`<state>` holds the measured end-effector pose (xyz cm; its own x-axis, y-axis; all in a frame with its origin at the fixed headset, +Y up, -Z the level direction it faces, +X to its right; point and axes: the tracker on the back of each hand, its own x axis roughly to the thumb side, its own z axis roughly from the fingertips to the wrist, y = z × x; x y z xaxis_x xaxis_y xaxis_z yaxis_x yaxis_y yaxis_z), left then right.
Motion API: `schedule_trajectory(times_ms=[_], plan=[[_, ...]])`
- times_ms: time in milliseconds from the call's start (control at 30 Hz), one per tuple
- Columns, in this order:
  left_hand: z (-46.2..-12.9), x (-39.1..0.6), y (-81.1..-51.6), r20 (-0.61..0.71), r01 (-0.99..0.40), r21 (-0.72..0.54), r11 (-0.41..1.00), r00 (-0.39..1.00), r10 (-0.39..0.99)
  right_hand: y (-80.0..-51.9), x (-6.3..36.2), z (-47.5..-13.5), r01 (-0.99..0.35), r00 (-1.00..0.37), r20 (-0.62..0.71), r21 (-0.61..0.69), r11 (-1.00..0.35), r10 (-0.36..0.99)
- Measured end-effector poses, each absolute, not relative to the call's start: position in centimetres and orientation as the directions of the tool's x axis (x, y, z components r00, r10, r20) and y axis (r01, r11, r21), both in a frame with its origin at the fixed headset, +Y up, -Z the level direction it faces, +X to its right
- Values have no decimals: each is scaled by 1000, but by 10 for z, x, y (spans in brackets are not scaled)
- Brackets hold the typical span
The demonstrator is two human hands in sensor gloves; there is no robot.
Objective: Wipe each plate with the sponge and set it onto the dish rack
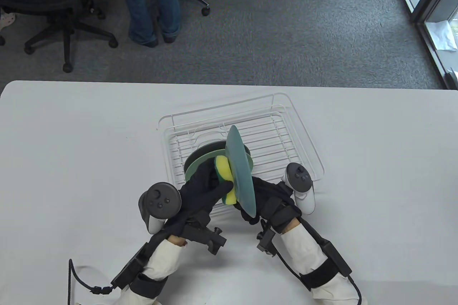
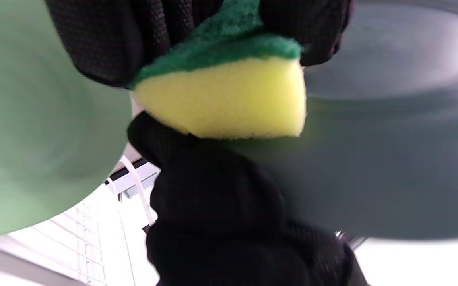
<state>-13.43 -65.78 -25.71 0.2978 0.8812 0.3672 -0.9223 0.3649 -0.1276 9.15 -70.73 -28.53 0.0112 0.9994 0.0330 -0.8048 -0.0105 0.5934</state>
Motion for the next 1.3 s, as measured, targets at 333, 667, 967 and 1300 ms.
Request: schedule_trajectory(times_ms=[333,667,967,1300], plan=[[-278,-164,-677,235,-987,-144,66,30,971,-709,81,-283,-720,-65,45,690,-78,997],[-265,-170,-653,333,-993,-114,27,-12,943,-710,90,-285,-815,-244,98,518,-259,965],[-243,-141,-631,464,-960,-238,149,23,886,-727,107,-293,-885,-90,-57,463,-54,994],[-251,-120,-649,442,-862,-319,394,233,866,-720,138,-304,-910,164,-60,377,174,985]])
